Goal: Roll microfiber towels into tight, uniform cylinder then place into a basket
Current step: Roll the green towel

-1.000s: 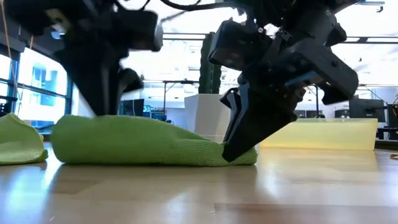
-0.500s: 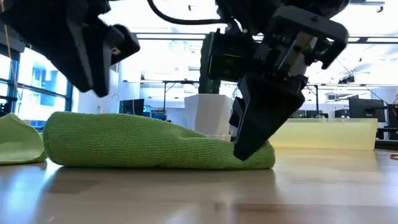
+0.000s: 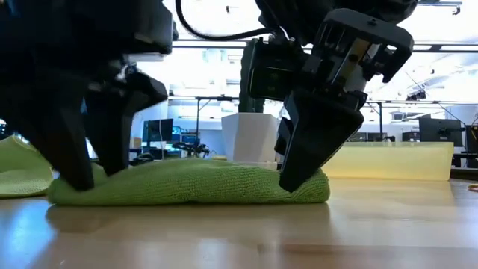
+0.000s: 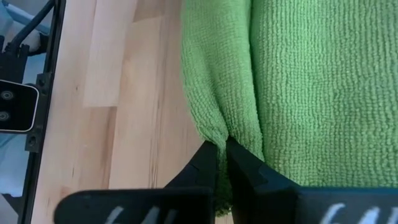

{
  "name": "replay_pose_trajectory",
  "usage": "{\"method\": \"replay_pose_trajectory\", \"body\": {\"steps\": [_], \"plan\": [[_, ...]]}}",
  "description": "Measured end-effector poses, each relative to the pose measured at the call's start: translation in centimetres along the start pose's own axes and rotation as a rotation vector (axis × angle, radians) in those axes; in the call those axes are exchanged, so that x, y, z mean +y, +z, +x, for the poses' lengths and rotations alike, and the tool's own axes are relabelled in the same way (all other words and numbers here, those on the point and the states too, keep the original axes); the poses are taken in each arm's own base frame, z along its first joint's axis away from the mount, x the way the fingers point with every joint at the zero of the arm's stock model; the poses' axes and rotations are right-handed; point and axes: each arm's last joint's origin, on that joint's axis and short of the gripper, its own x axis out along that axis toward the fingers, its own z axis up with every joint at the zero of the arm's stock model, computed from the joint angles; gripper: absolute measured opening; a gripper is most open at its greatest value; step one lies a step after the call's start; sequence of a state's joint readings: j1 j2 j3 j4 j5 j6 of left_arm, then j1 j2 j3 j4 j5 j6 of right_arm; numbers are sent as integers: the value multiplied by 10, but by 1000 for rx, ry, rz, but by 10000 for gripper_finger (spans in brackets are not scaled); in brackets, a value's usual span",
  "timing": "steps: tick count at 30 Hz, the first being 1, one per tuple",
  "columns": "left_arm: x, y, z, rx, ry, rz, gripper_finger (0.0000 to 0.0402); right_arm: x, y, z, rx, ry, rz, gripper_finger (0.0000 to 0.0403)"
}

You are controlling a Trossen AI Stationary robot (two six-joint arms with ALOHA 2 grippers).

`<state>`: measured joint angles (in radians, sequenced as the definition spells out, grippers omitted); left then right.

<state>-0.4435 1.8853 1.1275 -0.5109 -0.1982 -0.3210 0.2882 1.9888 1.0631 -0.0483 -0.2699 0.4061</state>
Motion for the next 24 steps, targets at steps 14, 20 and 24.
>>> {"method": "replay_pose_trajectory", "body": {"steps": [14,20,24], "plan": [[-2,-2,18,77,-55,-228,147,2,2,-3,-10,3,-82,82],[-5,-3,18,73,-73,-224,99,7,6,-18,-40,-12,-196,104],[-5,-2,19,79,-114,-220,60,17,8,-29,-68,-26,-326,106]]}}
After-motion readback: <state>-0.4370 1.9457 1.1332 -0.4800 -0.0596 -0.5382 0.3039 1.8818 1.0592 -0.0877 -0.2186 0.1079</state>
